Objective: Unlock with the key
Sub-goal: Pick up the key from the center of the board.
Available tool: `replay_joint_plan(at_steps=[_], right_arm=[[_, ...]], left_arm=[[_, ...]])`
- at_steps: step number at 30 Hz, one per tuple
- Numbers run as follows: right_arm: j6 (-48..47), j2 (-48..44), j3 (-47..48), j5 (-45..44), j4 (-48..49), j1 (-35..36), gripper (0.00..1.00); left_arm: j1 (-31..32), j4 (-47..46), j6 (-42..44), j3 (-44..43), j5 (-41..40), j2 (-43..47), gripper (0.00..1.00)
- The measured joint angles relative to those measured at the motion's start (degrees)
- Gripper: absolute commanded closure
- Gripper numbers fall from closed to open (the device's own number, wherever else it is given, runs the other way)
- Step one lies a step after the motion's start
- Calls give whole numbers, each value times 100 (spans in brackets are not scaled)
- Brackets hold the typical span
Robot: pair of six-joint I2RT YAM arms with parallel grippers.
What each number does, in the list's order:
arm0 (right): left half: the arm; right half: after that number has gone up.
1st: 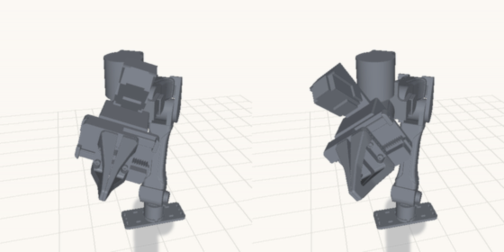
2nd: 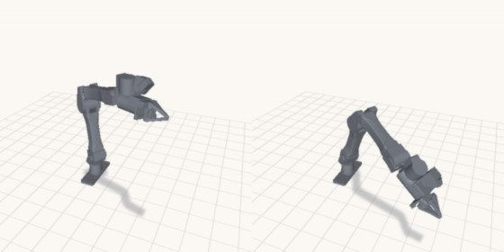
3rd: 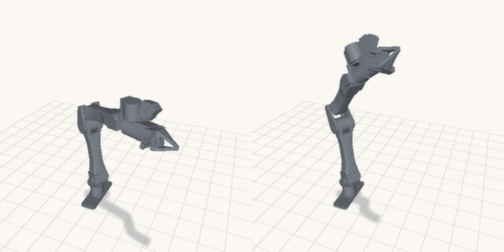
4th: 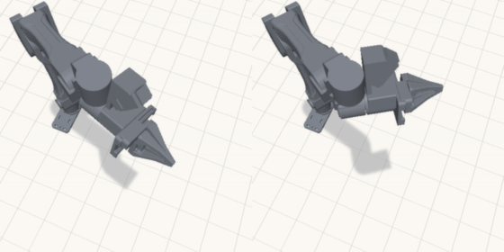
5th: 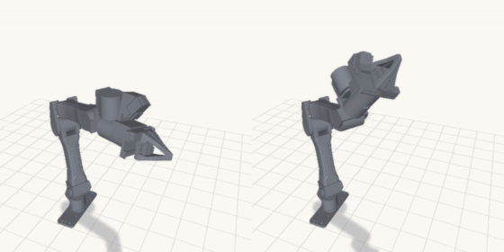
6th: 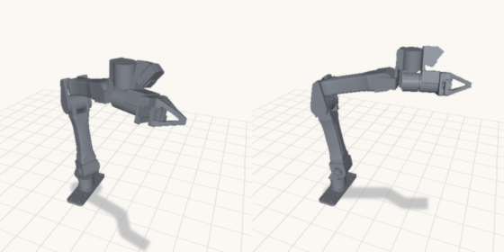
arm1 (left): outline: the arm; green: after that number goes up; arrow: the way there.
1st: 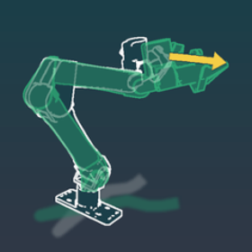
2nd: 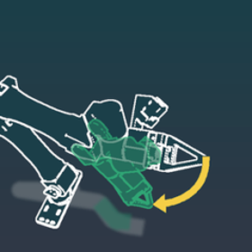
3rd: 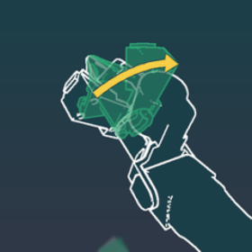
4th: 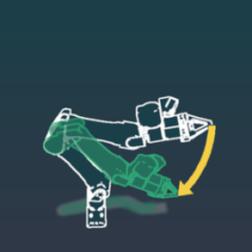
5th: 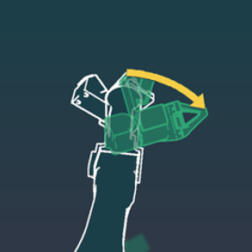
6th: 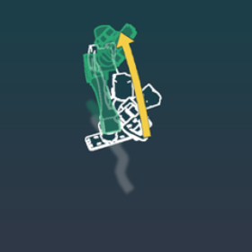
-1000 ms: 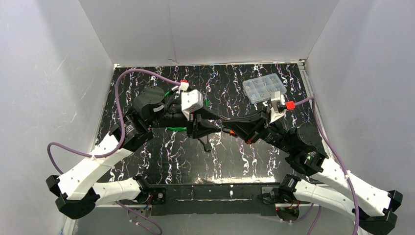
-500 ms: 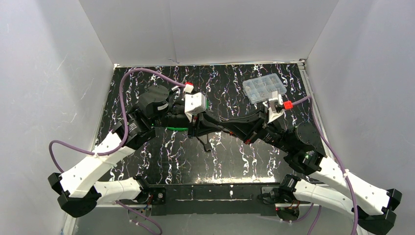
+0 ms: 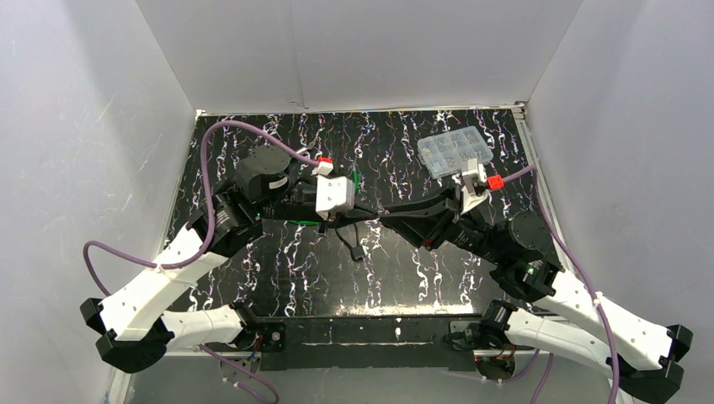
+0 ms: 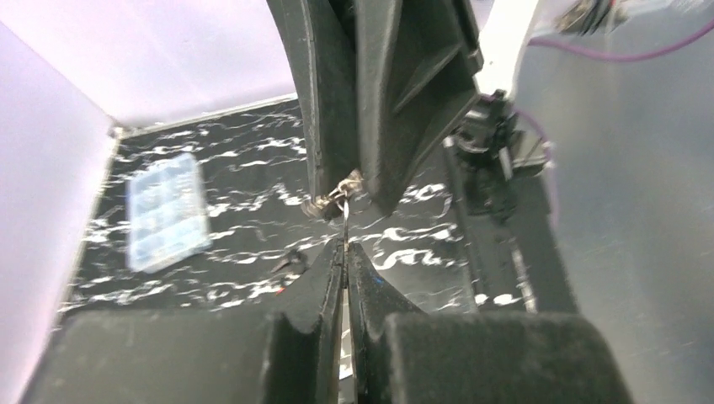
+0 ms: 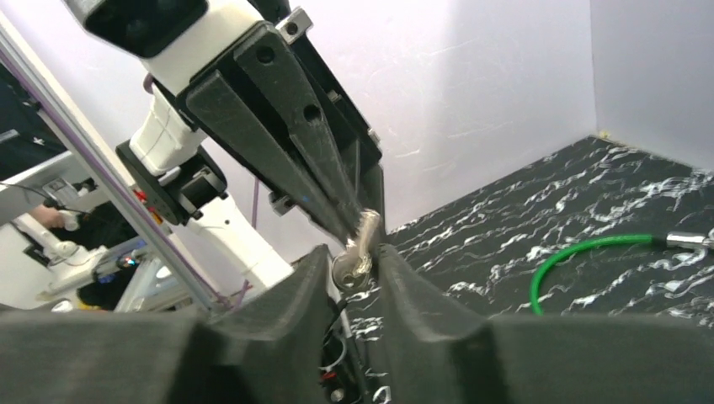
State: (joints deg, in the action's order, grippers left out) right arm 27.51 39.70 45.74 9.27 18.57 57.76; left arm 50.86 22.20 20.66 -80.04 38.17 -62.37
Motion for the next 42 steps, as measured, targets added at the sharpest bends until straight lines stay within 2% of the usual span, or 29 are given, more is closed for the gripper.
replay_joint_plan(at_steps=[3, 7, 10, 13, 17, 22, 26, 31, 34, 38, 42], right_arm=[[26, -204, 22, -19, -308, 1, 45], [10, -501, 171, -44, -768, 1, 43], [-34, -708, 331, -166, -1129, 1, 39], [-37, -805, 469, -391, -1313, 1, 36], [134, -583, 727, -610, -1585, -1, 33], [413, -110, 833, -576, -1800, -83, 31], [624, 71, 734, -275, -1899, -492, 30], [1384, 222, 595, 892, -1652, -1882, 30], [1863, 533, 621, 1719, -1317, -2482, 32], [2255, 1065, 756, 2661, -1158, -2665, 34], [2553, 1274, 756, 3187, -1057, -2685, 36]], left_arm=[[31, 549, 1273, -216, -158, 4, 100], [190, 1139, 3520, -122, -531, 204, 100], [272, 1154, 5761, 798, -903, 773, 100], [295, 862, 7638, 1859, -1182, 1261, 100], [296, -61, 8955, 2669, -1374, 1236, 100], [296, -1179, 9566, 2806, -1432, 941, 100], [331, -1722, 9740, 2793, -1396, 989, 100], [393, -1974, 9829, 2748, -1356, 1050, 100], [411, -2039, 9851, 2738, -1375, 1077, 100], [414, -2050, 9871, 2738, -1475, 1094, 100], [418, -2053, 9876, 2738, -1618, 1097, 100]])
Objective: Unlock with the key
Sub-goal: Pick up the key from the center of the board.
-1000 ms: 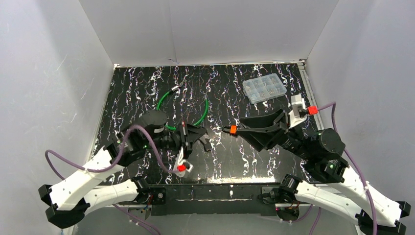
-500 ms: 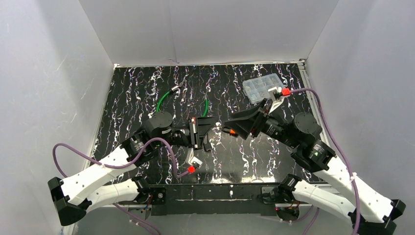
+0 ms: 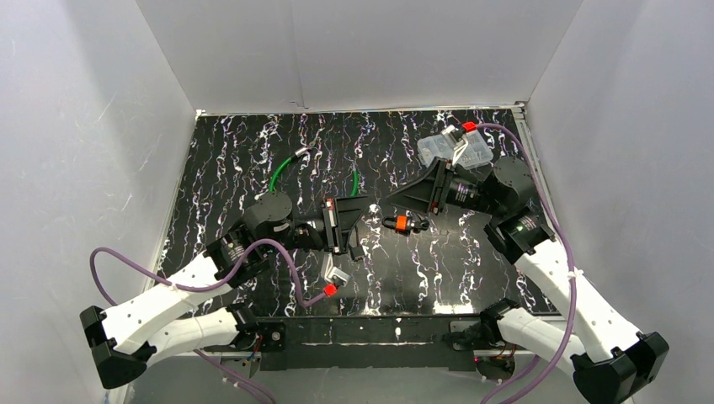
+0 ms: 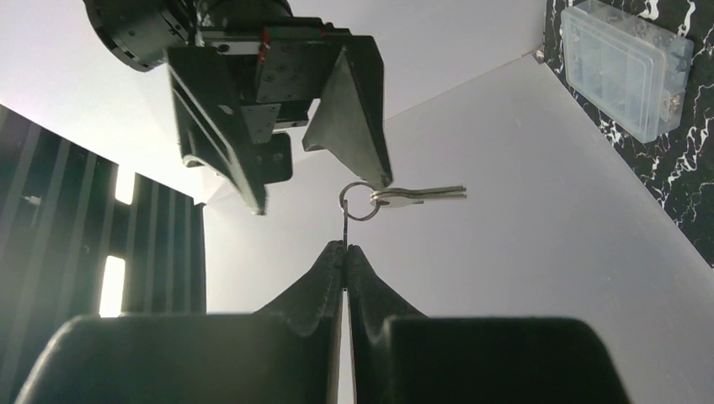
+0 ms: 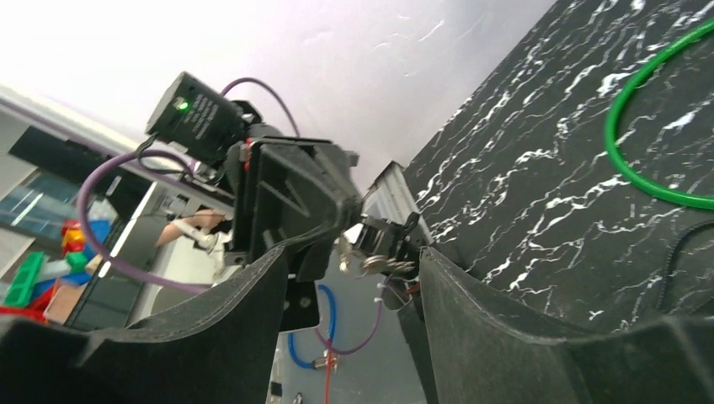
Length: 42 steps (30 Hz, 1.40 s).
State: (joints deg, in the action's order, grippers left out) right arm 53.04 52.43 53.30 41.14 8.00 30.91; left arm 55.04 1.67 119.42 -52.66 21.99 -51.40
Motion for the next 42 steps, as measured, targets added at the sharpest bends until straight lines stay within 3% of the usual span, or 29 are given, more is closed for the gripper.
replay_joint_plan(at_steps=[7, 15, 21, 30, 35, 39, 42], right_arm=[[396, -9, -117, 379, 647, -6, 48], [1050, 365, -386, 442, 1628, -6, 52], [1556, 504, -567, 446, 2360, -5, 62], [1835, 511, -745, 454, 2654, 2, 68], [1872, 558, -743, 539, 2688, 2, 80], [1892, 591, -743, 562, 2691, 2, 97], [1904, 591, -741, 557, 2685, 2, 99]], left_arm=[[60, -203, 13, 0, -217, -14, 100], [195, -336, 14, 0, -408, -113, 100], [249, -404, 13, -1, -546, -172, 100], [309, -645, 15, -102, -820, -395, 100], [342, -686, 15, -158, -909, -437, 100], [360, -711, 16, -162, -964, -437, 100], [369, -724, 41, -162, -979, -437, 100]])
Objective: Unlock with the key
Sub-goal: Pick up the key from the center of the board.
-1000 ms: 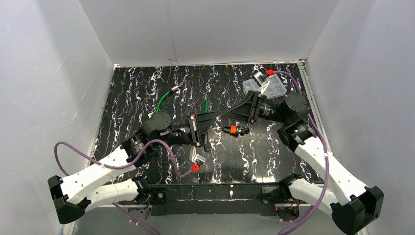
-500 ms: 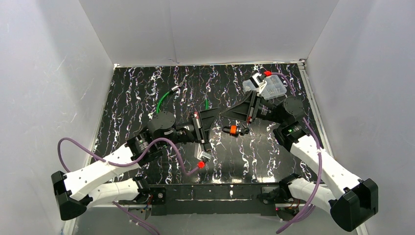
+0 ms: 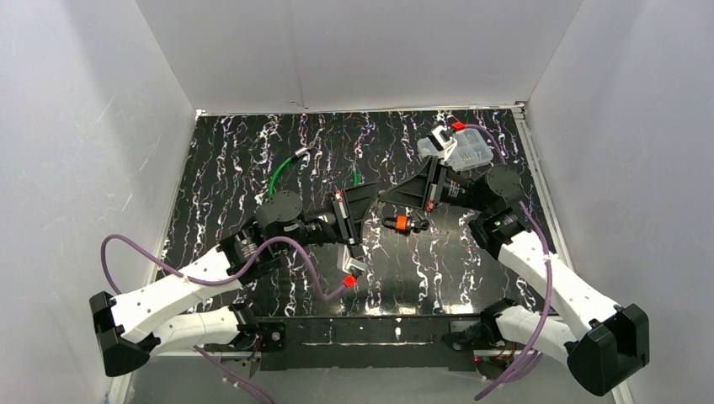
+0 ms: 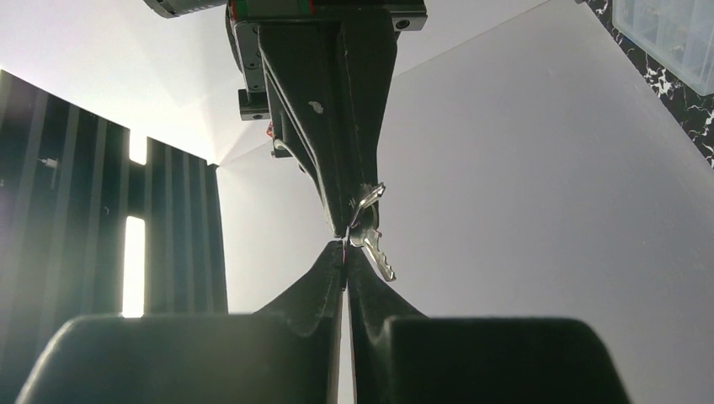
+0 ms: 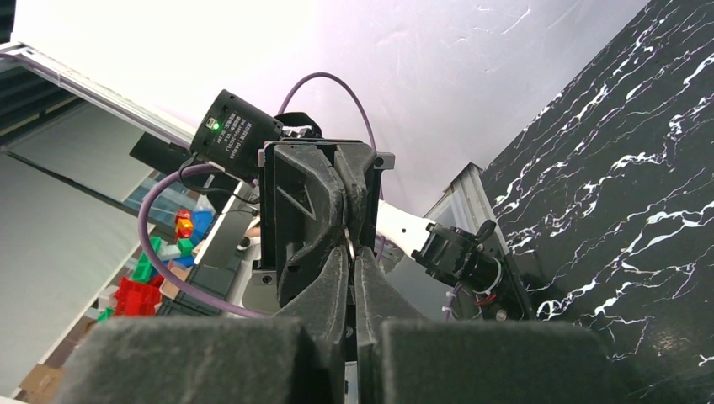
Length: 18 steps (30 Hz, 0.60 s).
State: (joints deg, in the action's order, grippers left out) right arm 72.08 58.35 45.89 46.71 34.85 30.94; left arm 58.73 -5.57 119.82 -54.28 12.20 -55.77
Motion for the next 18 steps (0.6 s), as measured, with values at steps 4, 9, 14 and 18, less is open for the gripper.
replay_joint_plan(at_steps=[4, 9, 14, 18], right_arm=[[13, 0, 0, -14, 1, 0, 99], [63, 0, 0, -34, 69, 9, 99], [4, -45, 1, -16, 39, 17, 99], [-469, -326, 17, 59, -661, -8, 99]], left_arm=[[15, -3, 16, 0, -22, 5, 100], [35, -26, 16, 0, -48, 23, 94], [41, -175, 64, 2, -61, 31, 31], [41, -251, 27, -37, -193, 48, 10]])
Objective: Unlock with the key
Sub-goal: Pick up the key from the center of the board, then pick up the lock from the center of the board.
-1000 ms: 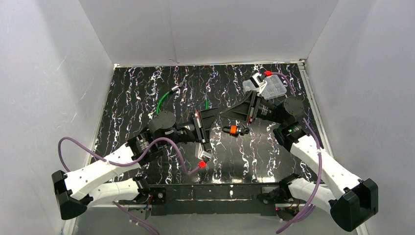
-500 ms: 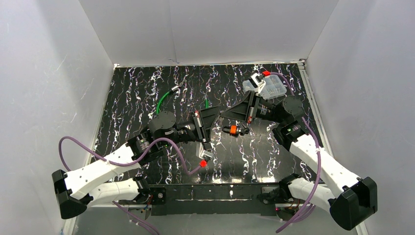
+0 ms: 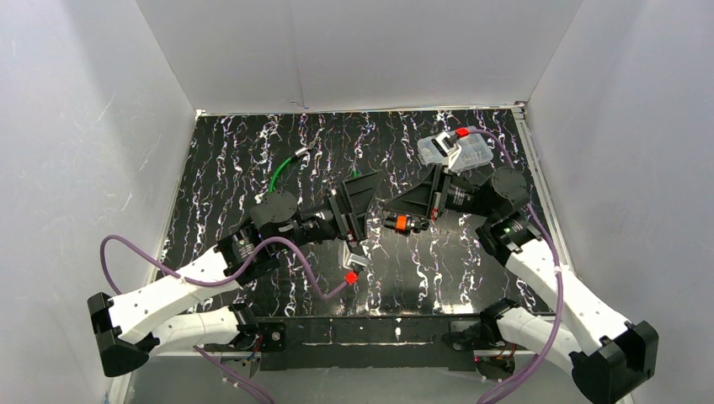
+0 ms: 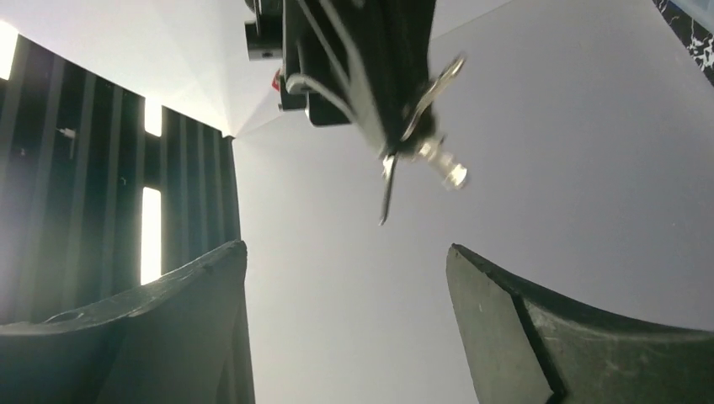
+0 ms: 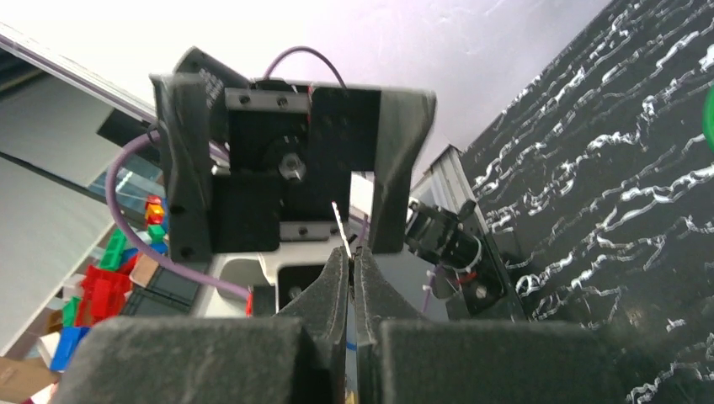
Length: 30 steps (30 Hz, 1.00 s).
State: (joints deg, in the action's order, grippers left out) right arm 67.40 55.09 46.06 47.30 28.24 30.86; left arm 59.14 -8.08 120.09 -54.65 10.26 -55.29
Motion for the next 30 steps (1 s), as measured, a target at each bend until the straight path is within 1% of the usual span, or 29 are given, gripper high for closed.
replay_joint_plan(at_steps=[3, 6, 10, 12, 14, 17, 19, 21, 23, 26, 30], right_arm=[[-464, -356, 4, 71, -740, -48, 99], [-953, -709, 19, 88, -1532, -110, 99], [-1621, -1100, 36, 41, -2623, -146, 99], [-1980, -1305, 39, -53, -3248, -151, 99], [-2252, -1477, 39, -156, -3724, -156, 99], [-2572, -1757, 37, -306, -4313, -160, 99], [-2751, -1938, 25, -423, -4641, -160, 99], [-2918, -2165, -14, -567, -4949, -160, 99], [-3041, -2385, -96, -706, -5239, -160, 99], [-3149, -2753, -278, -908, -5579, -160, 99], [-3168, -2977, -430, -1067, -5817, -160, 99]], left_arm=[[14, 121, -86, -166, -202, 29, 7], [24, 689, -606, -461, -495, 192, 7], [23, 2033, -2134, -1379, -911, 229, 7], [-23, 2780, -3094, -1967, -1005, 113, 7], [-121, 3412, -4074, -2317, -949, -4, 7], [-285, 4062, -5136, -2294, -760, -102, 7], [-492, 4507, -5891, -2131, -504, -338, 8], [-766, 4799, -6410, -1963, -155, -624, 8], [-1059, 4931, -6698, -1774, 115, -979, 9], [-1379, 4820, -6623, -1108, 532, -1281, 10], [-1555, 4523, -5925, 17, 986, -1252, 12]])
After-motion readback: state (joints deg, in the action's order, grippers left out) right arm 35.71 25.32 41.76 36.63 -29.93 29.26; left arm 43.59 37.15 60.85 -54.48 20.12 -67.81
